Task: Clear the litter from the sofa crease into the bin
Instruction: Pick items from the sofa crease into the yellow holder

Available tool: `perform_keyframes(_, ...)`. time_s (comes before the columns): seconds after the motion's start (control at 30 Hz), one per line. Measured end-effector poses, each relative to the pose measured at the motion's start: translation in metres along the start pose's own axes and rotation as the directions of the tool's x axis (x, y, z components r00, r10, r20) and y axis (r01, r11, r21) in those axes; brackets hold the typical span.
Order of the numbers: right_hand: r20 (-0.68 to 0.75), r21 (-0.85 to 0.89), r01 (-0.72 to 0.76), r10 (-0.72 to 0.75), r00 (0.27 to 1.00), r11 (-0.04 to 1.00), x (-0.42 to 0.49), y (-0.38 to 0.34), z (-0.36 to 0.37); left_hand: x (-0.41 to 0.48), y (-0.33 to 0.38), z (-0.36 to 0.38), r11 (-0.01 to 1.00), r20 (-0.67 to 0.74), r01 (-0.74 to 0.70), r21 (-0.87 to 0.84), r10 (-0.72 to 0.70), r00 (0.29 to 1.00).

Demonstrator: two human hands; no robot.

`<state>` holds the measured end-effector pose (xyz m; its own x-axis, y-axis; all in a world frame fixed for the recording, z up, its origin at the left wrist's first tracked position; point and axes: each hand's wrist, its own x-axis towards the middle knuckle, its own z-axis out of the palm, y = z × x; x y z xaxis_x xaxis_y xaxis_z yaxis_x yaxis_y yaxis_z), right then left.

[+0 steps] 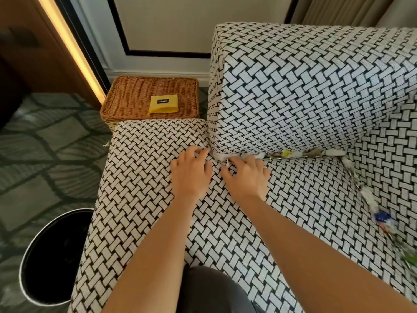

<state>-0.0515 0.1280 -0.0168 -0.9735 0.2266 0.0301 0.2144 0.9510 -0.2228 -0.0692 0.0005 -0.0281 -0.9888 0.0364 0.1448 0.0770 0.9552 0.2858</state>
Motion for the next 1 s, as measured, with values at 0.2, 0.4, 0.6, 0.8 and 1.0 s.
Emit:
perform_keyframes(0.2, 0.006, 0.008, 0.000, 0.000, 1.000, 1.000, 0.004, -0.005, 0.003, 0.014, -0.002, 0.006, 1.000, 0.023, -0.006, 0.006, 0.006, 1.000)
perform_keyframes(0.4, 0.021, -0.020, -0.002, 0.002, 1.000, 1.000, 0.004, -0.006, 0.002, 0.019, -0.001, 0.006, 1.000, 0.004, -0.008, -0.001, 0.008, 1.000)
perform_keyframes(0.6, -0.068, 0.058, 0.049, -0.045, 0.997, 0.997, 0.004, -0.006, 0.006, 0.017, -0.001, 0.006, 0.999, -0.012, -0.005, -0.053, 0.004, 1.000)
perform_keyframes(0.8, -0.048, 0.074, 0.089, -0.086, 0.995, 0.993, 0.003, -0.004, 0.006, 0.016, -0.003, 0.006, 0.998, -0.009, -0.033, -0.049, 0.032, 0.999)
perform_keyframes(1.0, -0.063, 0.093, 0.152, -0.147, 0.987, 0.984, 0.002, -0.003, 0.008, 0.010, -0.003, 0.002, 0.996, 0.004, -0.035, -0.083, 0.035, 0.999)
